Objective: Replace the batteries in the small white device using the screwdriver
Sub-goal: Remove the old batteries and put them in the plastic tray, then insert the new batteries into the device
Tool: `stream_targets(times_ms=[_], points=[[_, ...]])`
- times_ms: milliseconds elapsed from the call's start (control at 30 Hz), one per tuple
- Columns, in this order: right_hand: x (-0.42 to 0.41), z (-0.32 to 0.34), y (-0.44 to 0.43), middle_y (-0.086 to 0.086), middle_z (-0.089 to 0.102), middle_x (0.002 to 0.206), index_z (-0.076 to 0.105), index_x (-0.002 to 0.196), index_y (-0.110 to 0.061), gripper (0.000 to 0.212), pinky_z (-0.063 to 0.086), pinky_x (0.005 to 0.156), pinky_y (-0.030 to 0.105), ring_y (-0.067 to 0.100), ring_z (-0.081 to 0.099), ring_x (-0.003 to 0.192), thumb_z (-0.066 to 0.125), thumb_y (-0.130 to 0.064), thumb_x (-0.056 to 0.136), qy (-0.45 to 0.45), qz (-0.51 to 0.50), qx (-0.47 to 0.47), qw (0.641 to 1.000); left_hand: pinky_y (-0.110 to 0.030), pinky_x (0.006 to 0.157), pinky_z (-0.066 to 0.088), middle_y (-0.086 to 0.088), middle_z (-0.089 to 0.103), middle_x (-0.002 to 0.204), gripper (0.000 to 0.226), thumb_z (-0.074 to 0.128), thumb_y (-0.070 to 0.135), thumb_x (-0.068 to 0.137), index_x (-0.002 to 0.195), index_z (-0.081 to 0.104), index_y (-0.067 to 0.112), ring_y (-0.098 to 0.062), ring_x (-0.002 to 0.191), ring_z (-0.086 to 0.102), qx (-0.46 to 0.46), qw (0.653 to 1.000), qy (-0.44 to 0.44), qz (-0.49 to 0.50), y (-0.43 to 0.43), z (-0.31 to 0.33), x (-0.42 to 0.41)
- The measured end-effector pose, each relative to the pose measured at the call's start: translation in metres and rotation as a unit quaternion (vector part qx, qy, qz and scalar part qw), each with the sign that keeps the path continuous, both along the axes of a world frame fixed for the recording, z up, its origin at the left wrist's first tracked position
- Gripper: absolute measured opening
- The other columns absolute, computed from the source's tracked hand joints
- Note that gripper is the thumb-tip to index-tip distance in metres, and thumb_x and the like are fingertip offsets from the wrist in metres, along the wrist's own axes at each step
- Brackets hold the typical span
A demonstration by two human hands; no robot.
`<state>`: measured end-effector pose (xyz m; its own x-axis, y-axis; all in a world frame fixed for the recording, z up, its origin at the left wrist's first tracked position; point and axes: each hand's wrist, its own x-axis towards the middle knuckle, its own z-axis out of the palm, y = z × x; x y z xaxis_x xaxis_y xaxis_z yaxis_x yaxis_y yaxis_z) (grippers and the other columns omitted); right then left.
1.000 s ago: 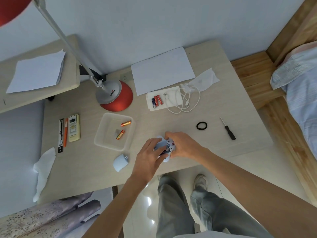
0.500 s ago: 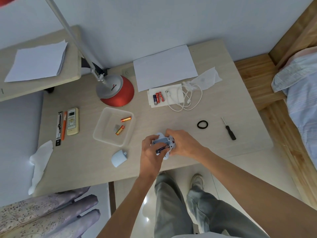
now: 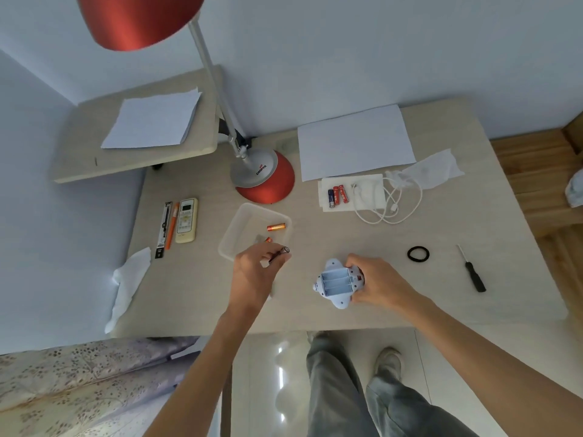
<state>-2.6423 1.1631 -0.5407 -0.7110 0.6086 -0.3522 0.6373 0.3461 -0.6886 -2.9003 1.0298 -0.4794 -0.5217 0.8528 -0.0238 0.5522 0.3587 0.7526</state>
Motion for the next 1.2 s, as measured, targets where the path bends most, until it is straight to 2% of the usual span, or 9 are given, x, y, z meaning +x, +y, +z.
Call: stream_targets(times_ms=[133, 233, 367, 600, 733, 867, 967, 1100, 1200], points=[[-0.001, 0.002, -0.001, -0.002, 0.066, 0.077, 0.054, 0.097, -0.024, 0.051, 0.053, 0.064, 0.045, 0.027, 0.064, 0.072, 0.094, -0.028, 0.065, -0.003, 0.005, 0.001, 1.0, -0.03, 0.081, 0.061, 0.009, 0.079, 0.093, 0.012, 0.086, 0.02, 0.089, 0.099, 0.082, 0.016, -0.007, 0.082, 0.072, -0.06, 0.996, 0.057, 0.017, 0.006, -0.007, -0.044], [0.0, 0.003, 0.0, -0.002, 0.064, 0.077, 0.053, 0.096, -0.024, 0.048, 0.053, 0.066, 0.045, 0.027, 0.061, 0.071, 0.09, -0.022, 0.065, -0.007, 0.002, -0.007, 1.0, -0.045, 0.076, 0.06, 0.0, 0.077, 0.085, 0.006, 0.082, 0.017, 0.092, 0.09, 0.08, 0.012, -0.021, 0.079, 0.07, -0.121, 0.988, 0.091, 0.015, 0.016, -0.015, -0.066], [0.0, 0.003, 0.0, -0.003, 0.062, 0.075, 0.056, 0.096, -0.021, 0.045, 0.052, 0.065, 0.044, 0.017, 0.05, 0.065, 0.089, -0.022, 0.065, -0.007, -0.002, -0.007, 1.0, -0.046, 0.079, 0.059, -0.006, 0.076, 0.091, 0.011, 0.076, 0.023, 0.097, 0.094, 0.078, 0.013, -0.029, 0.088, 0.07, -0.196, 0.972, 0.125, 0.026, 0.032, -0.022, -0.078], [0.001, -0.001, 0.002, -0.007, 0.057, 0.072, 0.055, 0.097, -0.022, 0.045, 0.044, 0.059, 0.035, 0.015, 0.049, 0.063, 0.089, -0.022, 0.067, -0.003, 0.007, 0.002, 1.0, -0.047, 0.088, 0.06, -0.013, 0.075, 0.101, 0.016, 0.072, 0.026, 0.1, 0.103, 0.078, 0.011, -0.034, 0.099, 0.068, -0.273, 0.953, 0.129, 0.034, 0.049, -0.034, -0.087], [0.0, -0.002, 0.002, -0.008, 0.059, 0.073, 0.055, 0.097, -0.025, 0.047, 0.05, 0.062, 0.04, 0.015, 0.05, 0.063, 0.09, -0.026, 0.066, -0.001, 0.009, 0.007, 1.0, -0.048, 0.088, 0.06, -0.014, 0.073, 0.104, 0.021, 0.073, 0.029, 0.099, 0.106, 0.076, 0.01, -0.035, 0.102, 0.068, -0.293, 0.946, 0.137, 0.034, 0.049, -0.034, -0.085], [0.0, -0.004, 0.001, -0.007, 0.059, 0.073, 0.053, 0.096, -0.027, 0.048, 0.049, 0.061, 0.039, 0.013, 0.049, 0.062, 0.089, -0.029, 0.064, -0.006, 0.006, 0.011, 1.0, -0.049, 0.091, 0.059, -0.012, 0.072, 0.117, 0.031, 0.072, 0.033, 0.1, 0.12, 0.073, 0.009, -0.035, 0.11, 0.067, -0.292, 0.938, 0.186, 0.012, 0.04, -0.024, -0.078], [0.0, -0.006, 0.002, -0.007, 0.059, 0.071, 0.052, 0.096, -0.028, 0.05, 0.045, 0.057, 0.034, 0.011, 0.048, 0.061, 0.088, -0.032, 0.063, -0.006, 0.01, 0.016, 1.0, -0.046, 0.089, 0.058, -0.01, 0.068, 0.126, 0.033, 0.067, 0.033, 0.103, 0.127, 0.07, 0.01, -0.032, 0.119, 0.062, -0.255, 0.925, 0.279, -0.035, 0.028, -0.011, -0.062], [0.0, -0.007, 0.001, -0.01, 0.059, 0.072, 0.05, 0.096, -0.03, 0.051, 0.041, 0.055, 0.03, 0.008, 0.05, 0.061, 0.088, -0.034, 0.062, -0.015, 0.016, 0.021, 1.0, -0.045, 0.099, 0.06, -0.011, 0.061, 0.141, 0.05, 0.074, 0.041, 0.097, 0.137, 0.064, 0.011, -0.031, 0.129, 0.06, -0.176, 0.902, 0.372, -0.13, 0.007, 0.008, -0.025], [0.0, -0.007, 0.0, -0.01, 0.06, 0.074, 0.049, 0.097, -0.031, 0.052, 0.04, 0.054, 0.03, 0.008, 0.051, 0.063, 0.087, -0.037, 0.062, -0.021, 0.015, 0.029, 0.999, -0.048, 0.112, 0.052, -0.014, 0.055, 0.149, 0.068, 0.07, 0.057, 0.095, 0.145, 0.056, 0.013, -0.034, 0.136, 0.054, -0.155, 0.888, 0.396, -0.178, -0.003, 0.019, 0.005]])
